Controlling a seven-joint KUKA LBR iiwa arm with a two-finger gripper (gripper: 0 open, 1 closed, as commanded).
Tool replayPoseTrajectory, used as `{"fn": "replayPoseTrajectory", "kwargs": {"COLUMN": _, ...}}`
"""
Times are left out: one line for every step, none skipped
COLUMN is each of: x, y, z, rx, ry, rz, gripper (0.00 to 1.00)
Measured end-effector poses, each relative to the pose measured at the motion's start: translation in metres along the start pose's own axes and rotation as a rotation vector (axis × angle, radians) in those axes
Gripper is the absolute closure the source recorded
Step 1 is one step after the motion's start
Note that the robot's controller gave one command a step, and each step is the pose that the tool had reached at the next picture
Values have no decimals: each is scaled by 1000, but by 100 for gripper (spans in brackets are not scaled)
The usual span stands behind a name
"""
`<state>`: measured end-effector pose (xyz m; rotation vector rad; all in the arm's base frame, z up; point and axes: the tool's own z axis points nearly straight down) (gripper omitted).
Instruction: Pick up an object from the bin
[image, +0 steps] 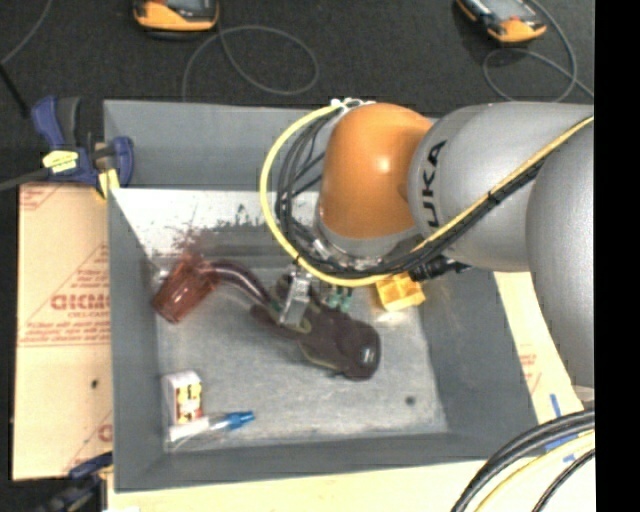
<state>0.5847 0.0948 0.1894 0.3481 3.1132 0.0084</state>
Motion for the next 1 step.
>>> {"fn": "replayPoseTrajectory", "kwargs": {"x": 3, "y": 0, "z": -44, "rx": 2, "ry": 6, "rz": -5, "gripper": 100}}
